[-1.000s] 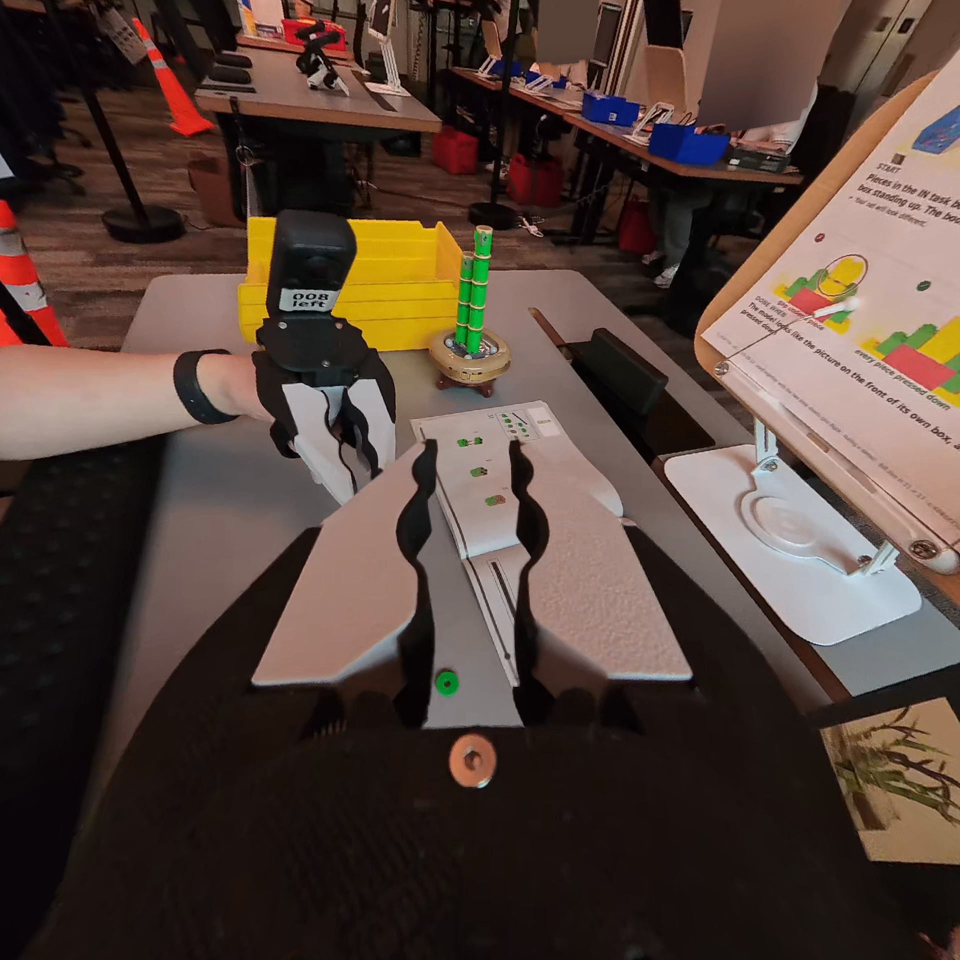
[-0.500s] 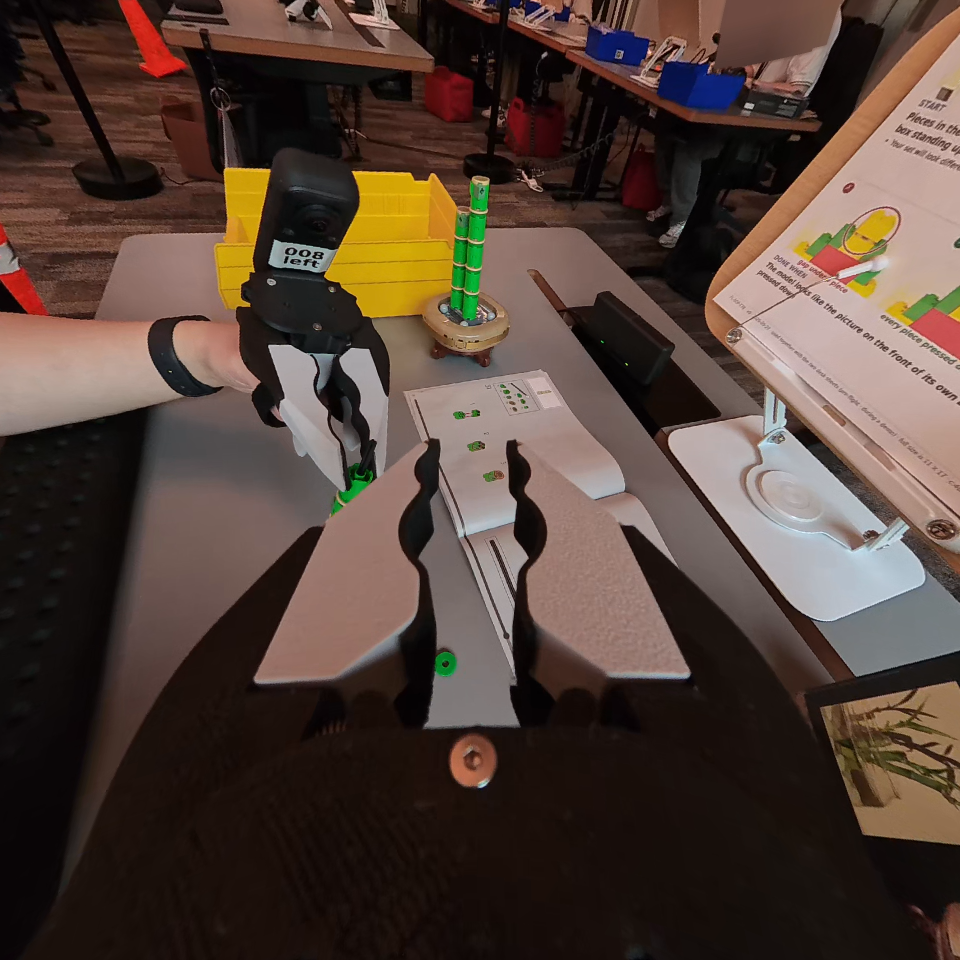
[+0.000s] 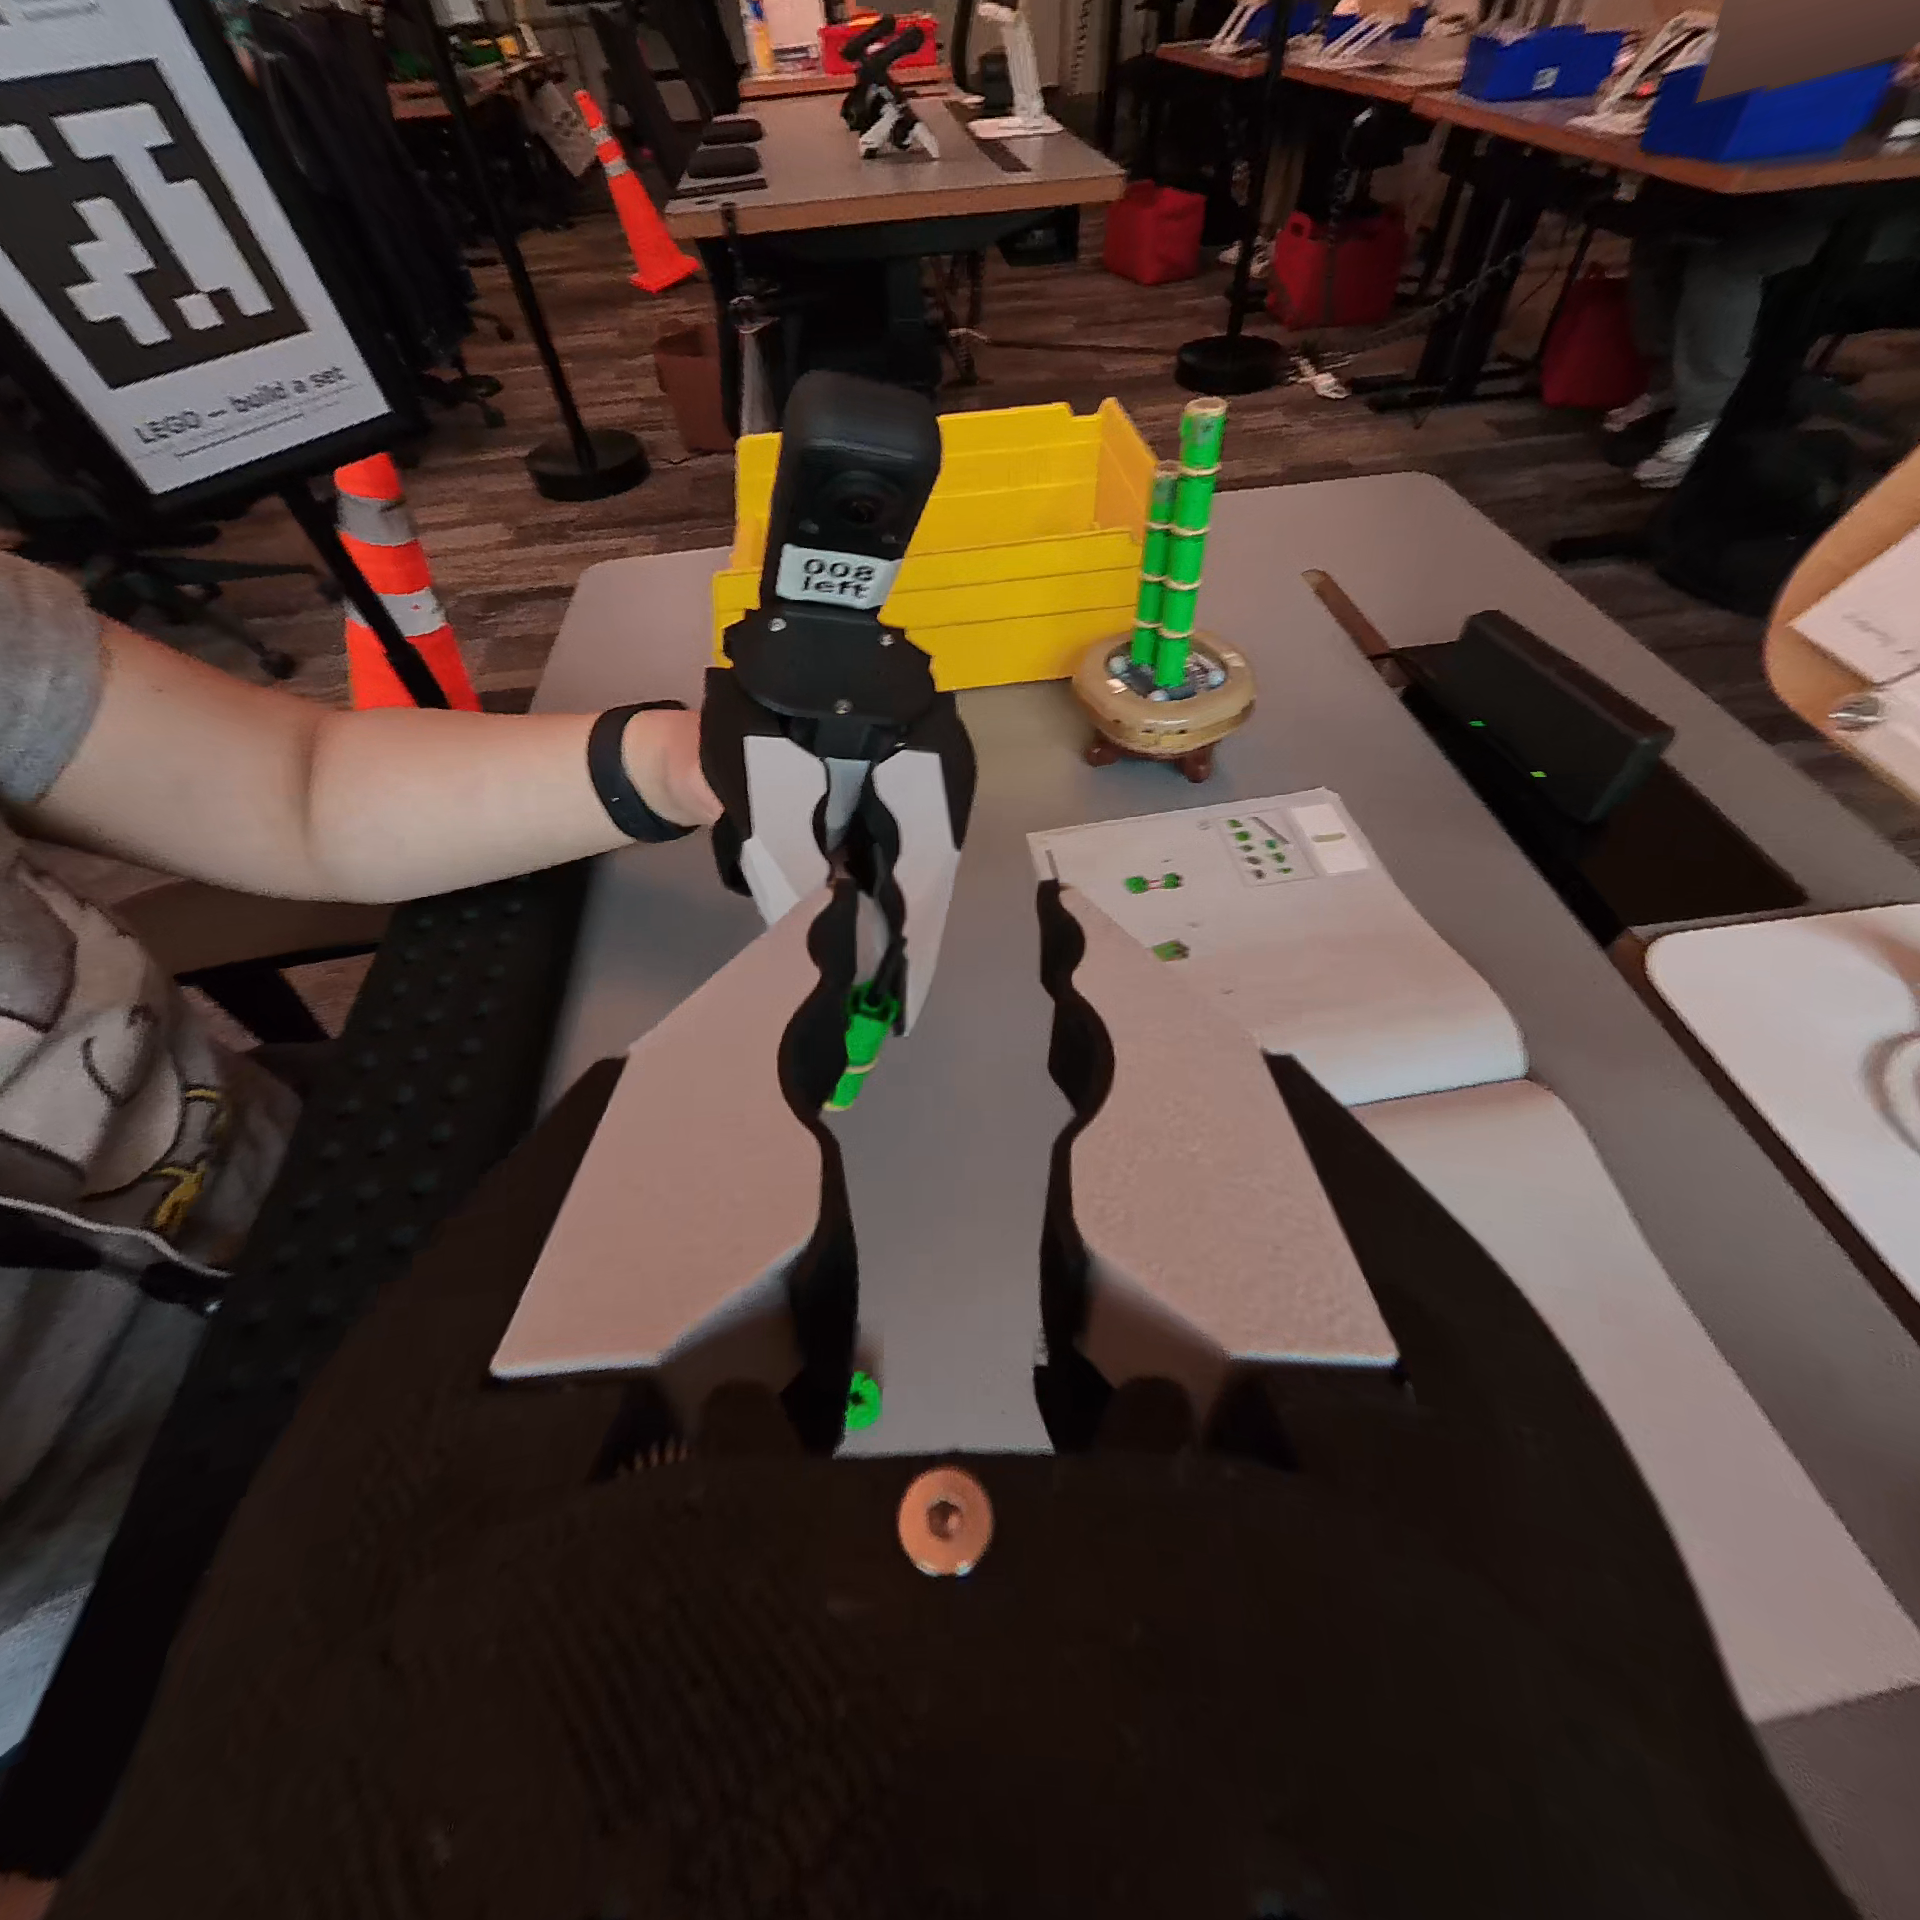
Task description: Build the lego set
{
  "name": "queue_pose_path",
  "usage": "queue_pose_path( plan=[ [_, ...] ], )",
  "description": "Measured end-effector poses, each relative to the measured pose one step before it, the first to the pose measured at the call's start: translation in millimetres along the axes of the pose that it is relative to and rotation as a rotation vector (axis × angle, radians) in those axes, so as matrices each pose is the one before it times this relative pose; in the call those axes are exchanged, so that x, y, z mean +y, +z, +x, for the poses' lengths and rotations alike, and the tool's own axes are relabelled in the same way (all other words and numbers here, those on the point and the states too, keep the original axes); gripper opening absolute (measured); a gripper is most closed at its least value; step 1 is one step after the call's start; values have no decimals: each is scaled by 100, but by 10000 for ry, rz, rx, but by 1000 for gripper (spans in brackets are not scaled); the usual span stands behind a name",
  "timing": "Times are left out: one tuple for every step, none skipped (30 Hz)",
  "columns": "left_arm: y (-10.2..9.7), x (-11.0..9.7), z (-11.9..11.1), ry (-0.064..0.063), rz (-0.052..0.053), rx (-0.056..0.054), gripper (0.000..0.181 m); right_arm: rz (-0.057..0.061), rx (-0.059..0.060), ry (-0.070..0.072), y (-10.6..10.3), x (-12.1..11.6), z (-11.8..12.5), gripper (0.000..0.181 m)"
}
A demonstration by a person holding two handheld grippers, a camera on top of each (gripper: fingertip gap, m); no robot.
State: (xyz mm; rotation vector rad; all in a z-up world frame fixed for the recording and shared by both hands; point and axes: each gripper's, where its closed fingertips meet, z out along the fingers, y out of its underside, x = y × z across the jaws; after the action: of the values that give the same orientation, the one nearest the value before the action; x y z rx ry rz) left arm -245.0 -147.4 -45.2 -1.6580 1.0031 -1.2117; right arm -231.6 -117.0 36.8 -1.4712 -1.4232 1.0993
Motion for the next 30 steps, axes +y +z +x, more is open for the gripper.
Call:
queue_pose_path(
  plan=[
    [-26, -66, 71, -70, 24, 59, 15, -226, -231, 31, 447, 390, -344, 32],
    [-28, -38, 70, -92, 12, 64, 15, -314, -117, -50, 523, 581, -150, 30],
    [-29, -25, 42, -95, 6, 51, 15, -327, -99, -53, 559, 631, -80, 30],
    [-42, -30, 16, -77, 8, 27, 15, -201, -263, 21, 579, 445, -279, 29],
    [-48, -11, -19, -46, 13, 11, 15, -56, -368, 121, 525, 198, -384, 29],
    [-36, -9, -31, -33, 7, -3, 14, 44, -310, 153, 468, 21, -231, 29],
    [-34, 4, -28, -27, -4, 1, 15, 51, -250, 133, 456, 5, -140, 28],
    [-28, -2, -10, -20, -4, 6, 15, -31, -146, 99, 462, 139, 14, 28],
    [-21, 3, 5, -12, -6, 14, 15, -155, -14, 51, 474, 340, 183, 28],
    [-5, 9, 8, -3, -9, 11, 15, -215, 25, 21, 460, 432, 216, 27],
    [3, 23, -3, 3, -13, 7, 15, -207, -27, 31, 431, 411, 97, 26],
    [-3, 25, 7, 5, -18, 6, 15, -144, -57, 48, 368, 296, 51, 25],
    [15, 39, 5, 10, -21, 0, 15, -62, -83, 32, 304, 153, -2, 23],
    [0, 38, -5, 18, -26, -4, 15, 17, -157, 13, 235, 25, -99, 17],
    [5, 48, 30, 32, -29, 14, 15, 34, -192, 36, 167, -7, -149, 7],
    [18, 51, 44, 46, -44, 15, 14, 40, -41, 80, 103, -14, 79, 5],
    [29, 112, 27, 66, -70, -6, 14, -23, -180, 106, 101, 78, -161, 4],
    [68, 141, 96, 113, -79, 36, 14, -61, -146, 13, 77, 114, -164, 4],
    [68, 77, 73, 148, -29, 13, 14, -31, -87, -95, 55, 61, -134, 4],
    [35, -16, -20, 166, 40, -44, 14, 26, -24, -91, 12, -30, -66, 3],
    [-4, -64, 21, 136, 68, -11, 14, 61, -67, -27, -35, -94, -112, 3],
    [-27, -28, 87, 82, 35, 53, 19, 144, 3, 11, -115, -231, 29, 3],
    [-16, 90, 5, 25, -41, 7, 24, 233, 37, 17, -200, -363, 87, 3],
    [28, 202, -168, 20, -97, -89, 30, 244, -110, 49, -220, -359, -114, 3],
    [37, 241, -291, 45, -105, -168, 32, 203, -148, 54, -219, -285, -195, 3],
    [84, 194, -245, 56, -49, -131, 34, 131, -6, 34, -181, -180, 13, 3],
    [103, 92, -44, 35, 29, 6, 36, 70, 93, 21, -125, -93, 174, 3],
    [125, -13, 59, -29, 70, 90, 35, 67, 44, 22, -60, -93, 106, 3],
    [113, -73, 51, -88, 90, 98, 33, 99, -26, 38, -31, -145, 9, 3],
    [84, -120, 53, -89, 114, 101, 31, 111, -2, 35, -5, -171, 50, 3]
  ],
)
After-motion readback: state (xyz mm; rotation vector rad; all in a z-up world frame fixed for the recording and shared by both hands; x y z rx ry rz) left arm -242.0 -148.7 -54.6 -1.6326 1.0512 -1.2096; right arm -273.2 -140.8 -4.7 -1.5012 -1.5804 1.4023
